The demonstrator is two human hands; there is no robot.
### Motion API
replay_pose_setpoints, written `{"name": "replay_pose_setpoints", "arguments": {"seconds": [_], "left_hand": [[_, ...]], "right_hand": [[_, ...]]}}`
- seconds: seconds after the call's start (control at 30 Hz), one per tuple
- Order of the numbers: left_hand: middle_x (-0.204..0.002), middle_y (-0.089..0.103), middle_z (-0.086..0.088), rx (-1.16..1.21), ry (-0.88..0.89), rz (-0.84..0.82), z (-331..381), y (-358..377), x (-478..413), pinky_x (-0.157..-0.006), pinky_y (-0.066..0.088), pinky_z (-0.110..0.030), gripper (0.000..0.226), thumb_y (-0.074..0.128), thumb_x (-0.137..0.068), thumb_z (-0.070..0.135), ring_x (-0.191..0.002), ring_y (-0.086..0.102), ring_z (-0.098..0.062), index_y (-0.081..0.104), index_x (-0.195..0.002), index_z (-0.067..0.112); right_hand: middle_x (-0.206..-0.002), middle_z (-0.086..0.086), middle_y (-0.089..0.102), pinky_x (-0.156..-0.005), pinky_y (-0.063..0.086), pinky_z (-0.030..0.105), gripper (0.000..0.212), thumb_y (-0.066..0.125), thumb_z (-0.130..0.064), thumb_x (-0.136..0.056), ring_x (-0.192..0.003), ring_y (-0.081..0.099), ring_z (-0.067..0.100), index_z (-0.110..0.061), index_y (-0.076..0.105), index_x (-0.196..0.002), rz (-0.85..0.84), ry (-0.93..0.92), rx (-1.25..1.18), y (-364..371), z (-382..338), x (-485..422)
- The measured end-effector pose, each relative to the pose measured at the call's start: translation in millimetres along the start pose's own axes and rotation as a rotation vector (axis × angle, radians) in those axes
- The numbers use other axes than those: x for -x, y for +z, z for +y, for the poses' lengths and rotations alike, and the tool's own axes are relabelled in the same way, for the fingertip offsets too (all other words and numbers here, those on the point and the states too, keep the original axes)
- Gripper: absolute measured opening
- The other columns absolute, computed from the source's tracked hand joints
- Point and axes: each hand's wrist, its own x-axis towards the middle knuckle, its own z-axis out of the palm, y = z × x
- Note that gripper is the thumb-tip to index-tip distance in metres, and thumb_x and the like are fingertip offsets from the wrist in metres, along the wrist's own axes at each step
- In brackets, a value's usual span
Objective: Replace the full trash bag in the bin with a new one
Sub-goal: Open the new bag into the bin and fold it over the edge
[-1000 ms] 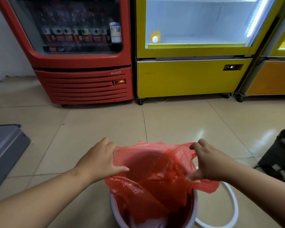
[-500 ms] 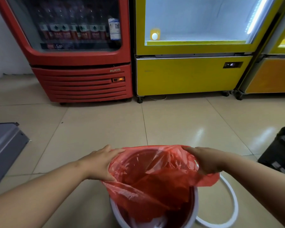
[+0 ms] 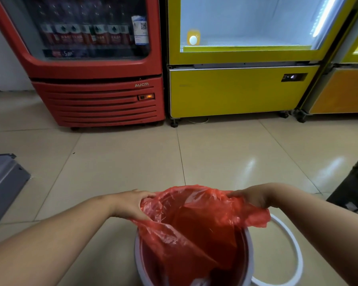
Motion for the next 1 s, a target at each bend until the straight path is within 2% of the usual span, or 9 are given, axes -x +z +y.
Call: {"name": "replay_pose_setpoints", "arguments": {"seconds": [0.07,0.17,0.33,0.47,0.57,0.7,0.83,0.93,1.0], "left_hand": [[-0.128,0.042,0.010,0.061,0.015,-0.012,2.5,3.9,-1.9,-0.087,0.040,-0.005,0.091,0.078,-0.067,0.045,-0.119,0.046,-0.008,0.030,-0.143,0.027],[-0.112,0.053,0.011,0.152,0.059,-0.009,-0.2,11.7,-4.5,-0.064,0.045,0.000,0.062,0.074,-0.077,0.027,-0.101,0.056,-0.006,0.046,-0.132,0.025],[-0.120,0.057,0.001,0.206,0.116,-0.012,-17.9,26.3,-1.4,-0.085,0.054,-0.020,0.065,0.078,-0.062,0.043,-0.108,0.060,-0.010,0.053,-0.121,0.033],[-0.121,0.043,0.004,0.135,0.142,0.023,-27.5,30.2,2.5,-0.103,0.043,-0.025,0.095,0.066,-0.035,0.081,-0.116,0.046,-0.006,0.039,-0.122,0.053],[-0.117,0.041,0.007,0.107,0.169,0.044,-27.9,30.3,0.8,-0.105,0.036,-0.021,0.102,0.058,-0.034,0.086,-0.118,0.043,-0.008,0.035,-0.127,0.052],[-0.107,0.039,0.013,0.094,0.165,0.059,-26.2,26.6,-2.8,-0.098,0.038,-0.015,0.090,0.071,-0.050,0.068,-0.113,0.044,-0.009,0.036,-0.130,0.048],[-0.097,0.037,0.021,0.081,0.182,0.065,-20.7,18.7,-4.0,-0.080,0.033,0.003,0.064,0.072,-0.067,0.047,-0.099,0.047,0.002,0.046,-0.124,0.041],[-0.085,0.045,0.014,0.087,0.214,0.069,-16.5,11.4,-8.9,-0.072,0.041,-0.005,0.044,0.070,-0.079,0.020,-0.078,0.052,0.007,0.057,-0.121,0.017],[-0.083,0.046,0.010,0.071,0.217,0.097,-14.0,6.0,-13.3,-0.072,0.043,-0.008,0.041,0.069,-0.080,0.018,-0.082,0.051,-0.002,0.059,-0.120,0.018]], "right_hand": [[-0.144,0.003,0.044,-0.093,0.037,0.020,0.086,0.065,-0.021,-0.088,-0.120,0.050,0.014,-0.027,0.006,-0.151,-0.039,-0.003,-0.032,3.1,1.8,-1.5],[-0.143,0.008,0.045,-0.090,0.041,0.023,0.090,0.069,-0.019,-0.085,-0.113,0.050,0.013,-0.023,0.008,-0.151,-0.074,-0.020,-0.105,10.5,5.7,-2.0],[-0.133,0.004,0.056,-0.100,0.049,0.042,0.107,0.071,-0.053,-0.044,-0.119,0.057,0.022,-0.031,0.031,-0.142,-0.032,-0.106,-0.174,32.4,14.4,-2.1],[-0.135,-0.004,0.056,-0.104,0.045,0.039,0.102,0.071,-0.055,-0.052,-0.120,0.056,0.016,-0.045,0.024,-0.142,0.074,-0.131,-0.150,42.3,22.4,-0.7],[-0.136,-0.006,0.053,-0.105,0.043,0.034,0.097,0.078,-0.030,-0.070,-0.122,0.053,0.014,-0.044,0.017,-0.145,0.095,-0.130,-0.150,38.6,17.6,4.5],[-0.137,-0.002,0.050,-0.105,0.042,0.034,0.100,0.076,-0.018,-0.072,-0.124,0.051,0.017,-0.038,0.014,-0.148,0.109,-0.115,-0.185,29.4,10.3,-0.4],[-0.131,-0.006,0.056,-0.103,0.046,0.036,0.106,0.073,-0.040,-0.049,-0.121,0.055,0.017,-0.042,0.024,-0.143,0.113,-0.149,-0.194,26.6,2.4,-7.5],[-0.131,-0.005,0.057,-0.102,0.047,0.035,0.102,0.071,-0.038,-0.051,-0.118,0.057,0.016,-0.037,0.027,-0.143,0.123,-0.140,-0.212,23.8,0.3,-8.1],[-0.130,-0.003,0.058,-0.100,0.048,0.036,0.101,0.071,-0.039,-0.050,-0.116,0.058,0.018,-0.037,0.030,-0.142,0.134,-0.130,-0.216,19.4,-0.7,-8.0]]}}
